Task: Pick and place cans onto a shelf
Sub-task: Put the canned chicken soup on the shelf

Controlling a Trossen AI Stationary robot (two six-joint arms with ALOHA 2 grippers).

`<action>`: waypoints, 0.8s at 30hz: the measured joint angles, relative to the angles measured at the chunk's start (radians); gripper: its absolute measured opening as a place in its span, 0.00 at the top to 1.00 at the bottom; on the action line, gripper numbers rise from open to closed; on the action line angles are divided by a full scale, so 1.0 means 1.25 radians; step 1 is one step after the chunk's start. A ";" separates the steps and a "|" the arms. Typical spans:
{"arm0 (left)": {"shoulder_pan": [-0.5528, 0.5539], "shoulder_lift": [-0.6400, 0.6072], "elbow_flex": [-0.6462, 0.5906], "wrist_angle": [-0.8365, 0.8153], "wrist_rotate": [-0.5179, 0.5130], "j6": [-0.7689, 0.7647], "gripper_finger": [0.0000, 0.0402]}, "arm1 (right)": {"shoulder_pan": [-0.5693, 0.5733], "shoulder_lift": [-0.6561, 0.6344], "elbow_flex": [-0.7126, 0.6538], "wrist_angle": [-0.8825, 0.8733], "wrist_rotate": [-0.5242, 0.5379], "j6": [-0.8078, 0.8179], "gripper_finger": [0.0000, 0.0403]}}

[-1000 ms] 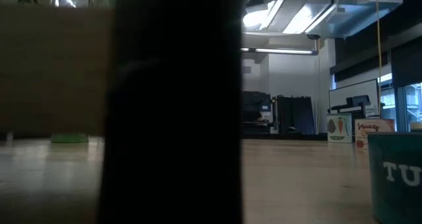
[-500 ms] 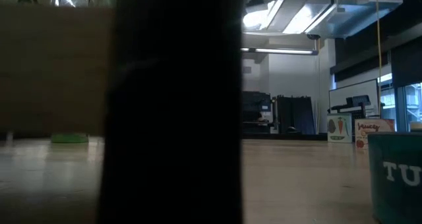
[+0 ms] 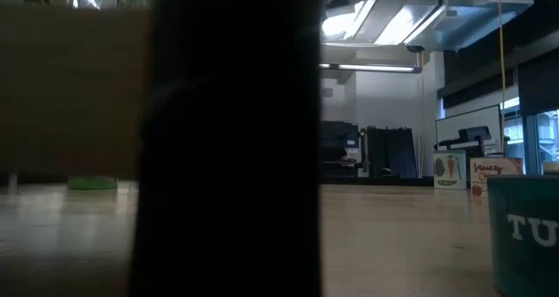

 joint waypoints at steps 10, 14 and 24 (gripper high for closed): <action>-0.067 0.056 0.001 -0.058 -0.179 0.219 0.86 | -0.015 0.000 0.000 -0.012 0.000 0.008 1.00; -0.067 0.085 0.000 -0.109 -0.220 0.319 0.86 | -0.015 0.000 0.000 -0.012 -0.001 0.009 0.99; -0.056 0.096 0.000 -0.108 -0.299 0.388 0.86 | -0.015 0.000 0.000 -0.014 -0.001 0.008 1.00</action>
